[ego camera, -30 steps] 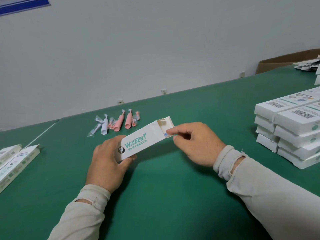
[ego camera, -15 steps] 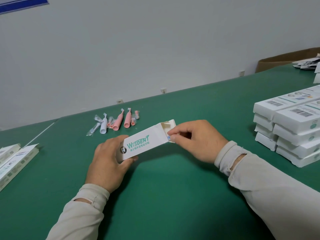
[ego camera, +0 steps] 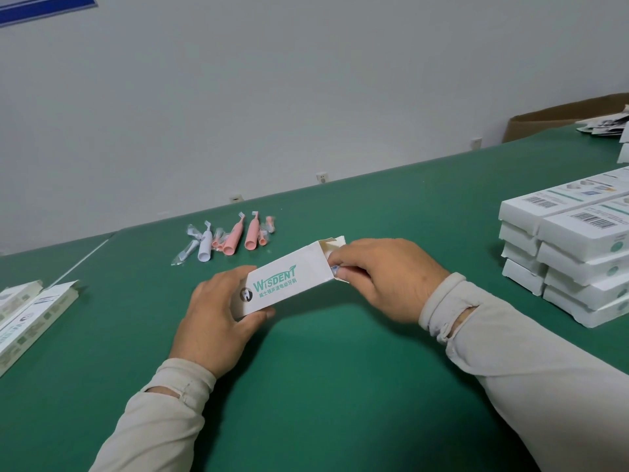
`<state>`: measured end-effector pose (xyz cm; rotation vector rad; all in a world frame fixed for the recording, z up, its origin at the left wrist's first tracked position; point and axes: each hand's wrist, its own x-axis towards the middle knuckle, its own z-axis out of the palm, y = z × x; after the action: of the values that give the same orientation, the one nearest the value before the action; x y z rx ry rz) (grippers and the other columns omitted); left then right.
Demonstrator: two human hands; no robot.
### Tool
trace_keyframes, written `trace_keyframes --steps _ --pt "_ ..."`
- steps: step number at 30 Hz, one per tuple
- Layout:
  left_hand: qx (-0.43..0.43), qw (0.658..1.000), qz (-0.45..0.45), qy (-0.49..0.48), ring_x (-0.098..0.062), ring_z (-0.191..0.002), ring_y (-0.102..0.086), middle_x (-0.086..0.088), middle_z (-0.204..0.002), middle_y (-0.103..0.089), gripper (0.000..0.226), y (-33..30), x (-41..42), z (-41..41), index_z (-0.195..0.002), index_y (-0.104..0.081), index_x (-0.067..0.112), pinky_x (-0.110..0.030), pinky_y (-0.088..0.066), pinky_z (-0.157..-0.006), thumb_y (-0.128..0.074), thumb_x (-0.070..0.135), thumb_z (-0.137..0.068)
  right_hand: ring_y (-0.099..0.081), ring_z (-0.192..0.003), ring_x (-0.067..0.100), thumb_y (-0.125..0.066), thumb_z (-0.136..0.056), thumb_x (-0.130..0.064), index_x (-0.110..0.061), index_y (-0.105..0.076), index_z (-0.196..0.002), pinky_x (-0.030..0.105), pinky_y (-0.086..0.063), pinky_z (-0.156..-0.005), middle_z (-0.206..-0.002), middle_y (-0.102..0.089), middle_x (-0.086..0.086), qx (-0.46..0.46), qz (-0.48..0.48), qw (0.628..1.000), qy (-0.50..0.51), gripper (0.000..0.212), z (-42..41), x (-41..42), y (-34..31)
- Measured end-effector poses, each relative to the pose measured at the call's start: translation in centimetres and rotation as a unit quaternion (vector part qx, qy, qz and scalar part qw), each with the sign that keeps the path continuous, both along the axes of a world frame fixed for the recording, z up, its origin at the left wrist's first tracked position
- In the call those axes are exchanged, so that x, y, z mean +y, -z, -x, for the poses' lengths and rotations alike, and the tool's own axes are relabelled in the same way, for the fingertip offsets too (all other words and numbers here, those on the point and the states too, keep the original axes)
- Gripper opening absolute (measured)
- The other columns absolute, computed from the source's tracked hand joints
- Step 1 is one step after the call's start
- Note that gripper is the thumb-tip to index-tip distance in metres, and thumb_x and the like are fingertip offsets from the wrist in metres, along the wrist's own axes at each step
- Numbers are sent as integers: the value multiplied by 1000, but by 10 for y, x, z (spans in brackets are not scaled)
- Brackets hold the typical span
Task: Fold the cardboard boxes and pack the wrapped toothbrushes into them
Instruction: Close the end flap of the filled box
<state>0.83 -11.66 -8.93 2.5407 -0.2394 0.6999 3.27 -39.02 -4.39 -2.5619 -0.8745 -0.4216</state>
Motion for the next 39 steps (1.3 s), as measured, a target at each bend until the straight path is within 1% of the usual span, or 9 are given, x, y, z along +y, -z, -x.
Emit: trace_keyframes --steps 9,12,15,17,19,22,26,33,39 --pt "5 1000 -9 3 -11 -106 -47 35 -107 -52 58 -1 1 0 -115 -49 55 -30 -36 -86 -84 33 -74 -54 -80 18 -54 -98 -26 -26 -74 -103 38 -50 -77 -77 -54 -10 27 -52 998 -35 20 -1 3 2" --pt "0 1000 -14 -11 -12 -106 -46 34 -106 -52 58 -1 5 0 -118 -53 50 -30 -36 -86 -85 30 -73 -60 -82 21 -53 -98 -21 -26 -74 -104 38 -52 -80 -85 -68 -5 114 -73 989 -51 23 -2 4 7" --pt "-3 1000 -6 -13 -17 -106 -49 27 -107 -56 56 -1 6 -1 -120 -57 43 -32 -38 -87 -85 26 -74 -65 -82 0 -55 -97 -16 -29 -76 -108 19 -50 -79 -89 -73 -18 163 -165 972 -38 27 -8 -4 10" --pt "-15 999 9 -28 -21 -107 -52 16 -110 -61 55 -1 9 -4 -121 -60 37 -35 -39 -90 -85 23 -74 -60 -63 -9 -55 -96 -12 -26 -77 -104 5 -41 -62 -68 -66 -29 129 -265 955 27 27 -19 -17 7" --pt "-23 998 15 -48 -24 -110 -51 11 -113 -61 54 -1 11 -5 -120 -61 33 -35 -37 -92 -85 20 -74 -57 -58 -6 -55 -94 -12 -29 -74 -98 7 -40 -58 -65 -64 -27 87 -301 942 119 26 -30 -31 8" --pt "-27 998 18 -62 -23 -110 -50 11 -111 -58 51 0 9 -4 -117 -62 32 -31 -32 -92 -85 19 -73 -62 -78 4 -56 -93 -17 -32 -67 -86 25 -50 -80 -88 -69 -17 101 -244 940 217 20 -39 -42 16" --pt "-20 998 28 -60 -22 -109 -49 11 -111 -57 51 0 7 -4 -115 -60 34 -30 -32 -92 -85 19 -73 -63 -78 9 -60 -89 -29 -33 -62 -75 28 -50 -72 -80 -67 -19 105 -182 950 230 14 -36 -30 22" --pt "-26 999 23 -41 -15 -106 -46 16 -109 -54 54 -1 0 -1 -112 -56 39 -23 -27 -91 -86 17 -72 -60 -100 25 -54 -95 -42 -33 -62 -110 31 -42 -74 -104 -68 -4 43 84 974 205 19 -29 7 24" --pt "-21 998 29 -51 -14 -107 -43 16 -109 -53 54 -1 -1 -2 -117 -58 36 -24 -27 -91 -85 18 -73 -63 -92 30 -55 -96 -33 -22 -55 -120 33 -48 -73 -108 -66 3 101 126 966 203 27 -23 13 17"
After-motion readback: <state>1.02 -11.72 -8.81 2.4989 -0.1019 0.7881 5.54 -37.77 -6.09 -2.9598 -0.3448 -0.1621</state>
